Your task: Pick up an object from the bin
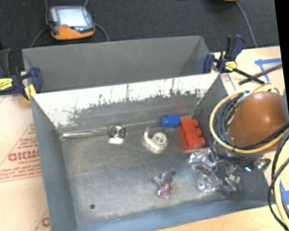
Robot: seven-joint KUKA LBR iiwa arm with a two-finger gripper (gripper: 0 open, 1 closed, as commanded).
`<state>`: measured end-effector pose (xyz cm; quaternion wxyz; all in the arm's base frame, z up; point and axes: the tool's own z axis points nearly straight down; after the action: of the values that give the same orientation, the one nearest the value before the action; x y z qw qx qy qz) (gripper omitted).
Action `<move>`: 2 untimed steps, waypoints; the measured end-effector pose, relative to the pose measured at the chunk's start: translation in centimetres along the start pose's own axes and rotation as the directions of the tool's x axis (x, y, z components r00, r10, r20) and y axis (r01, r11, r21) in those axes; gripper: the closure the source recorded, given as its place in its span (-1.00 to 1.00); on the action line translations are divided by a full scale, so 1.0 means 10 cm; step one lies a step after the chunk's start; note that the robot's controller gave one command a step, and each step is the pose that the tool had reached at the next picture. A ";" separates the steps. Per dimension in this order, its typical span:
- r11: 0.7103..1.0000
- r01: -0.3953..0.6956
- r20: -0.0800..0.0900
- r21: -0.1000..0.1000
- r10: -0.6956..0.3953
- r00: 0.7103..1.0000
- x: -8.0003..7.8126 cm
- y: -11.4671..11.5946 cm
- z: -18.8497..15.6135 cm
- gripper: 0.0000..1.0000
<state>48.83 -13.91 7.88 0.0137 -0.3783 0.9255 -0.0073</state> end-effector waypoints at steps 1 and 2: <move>1.000 0.002 -0.009 -0.005 -0.002 1.000 0.01 0.00 -0.04 1.00; 1.000 -0.014 -0.020 -0.006 0.014 1.000 -0.05 0.01 -0.04 1.00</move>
Offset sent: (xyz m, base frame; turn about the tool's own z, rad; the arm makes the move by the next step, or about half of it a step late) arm 0.0000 0.0000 0.0000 0.0000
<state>49.12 -13.54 8.32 0.0032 -0.3719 0.9282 -0.0079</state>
